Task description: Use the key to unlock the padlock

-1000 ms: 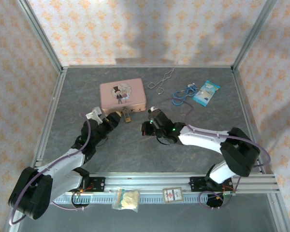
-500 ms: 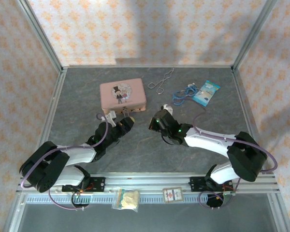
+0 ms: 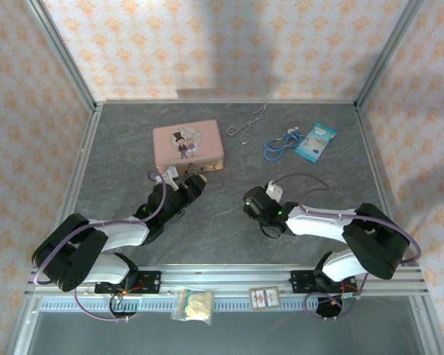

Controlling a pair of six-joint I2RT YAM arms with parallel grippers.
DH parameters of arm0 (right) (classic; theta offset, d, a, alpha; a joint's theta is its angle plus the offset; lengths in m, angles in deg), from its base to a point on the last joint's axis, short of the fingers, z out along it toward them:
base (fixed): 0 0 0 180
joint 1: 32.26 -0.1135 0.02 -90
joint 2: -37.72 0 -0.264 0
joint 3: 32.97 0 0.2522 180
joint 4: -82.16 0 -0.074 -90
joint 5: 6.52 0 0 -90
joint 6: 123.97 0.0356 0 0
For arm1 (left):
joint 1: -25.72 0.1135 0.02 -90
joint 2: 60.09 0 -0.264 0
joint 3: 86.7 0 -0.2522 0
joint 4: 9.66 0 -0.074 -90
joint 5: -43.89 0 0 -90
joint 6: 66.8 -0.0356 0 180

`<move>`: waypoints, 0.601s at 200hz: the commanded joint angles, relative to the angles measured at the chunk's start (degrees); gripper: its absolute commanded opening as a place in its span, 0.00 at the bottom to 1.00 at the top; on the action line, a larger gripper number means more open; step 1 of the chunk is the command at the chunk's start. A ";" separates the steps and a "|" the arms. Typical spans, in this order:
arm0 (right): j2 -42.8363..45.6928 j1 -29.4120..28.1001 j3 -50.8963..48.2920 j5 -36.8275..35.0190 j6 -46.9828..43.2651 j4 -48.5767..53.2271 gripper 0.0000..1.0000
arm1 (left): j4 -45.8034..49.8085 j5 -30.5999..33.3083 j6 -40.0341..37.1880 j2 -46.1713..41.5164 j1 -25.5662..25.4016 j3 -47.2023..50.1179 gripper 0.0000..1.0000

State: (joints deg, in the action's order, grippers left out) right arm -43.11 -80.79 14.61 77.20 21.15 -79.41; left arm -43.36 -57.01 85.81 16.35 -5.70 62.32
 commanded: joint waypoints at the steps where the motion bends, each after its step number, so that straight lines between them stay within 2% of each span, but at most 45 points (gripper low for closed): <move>1: 1.30 0.44 3.74 -3.67 -3.54 5.68 0.51 | 1.22 2.01 0.23 -0.87 -0.13 -0.96 0.59; 38: -1.68 1.42 8.33 -2.07 -16.29 12.02 0.44 | 2.04 2.19 -0.27 -1.16 -0.13 -1.31 0.59; 67: -6.86 1.42 14.56 -0.81 -29.41 21.99 0.38 | 2.77 2.06 -0.47 -1.29 -0.13 -1.71 0.59; 104: -9.50 1.42 16.66 4.34 -37.58 25.43 0.31 | 3.34 2.46 -0.64 -1.30 -0.13 -2.03 0.59; 120: -11.02 1.42 17.80 2.84 -38.25 26.49 0.30 | 3.80 2.37 -0.71 -1.17 -0.12 -2.54 0.59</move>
State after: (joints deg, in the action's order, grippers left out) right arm -52.03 -79.46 30.17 79.97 -10.90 -58.28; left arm -40.89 -55.98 85.77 16.14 -5.70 61.67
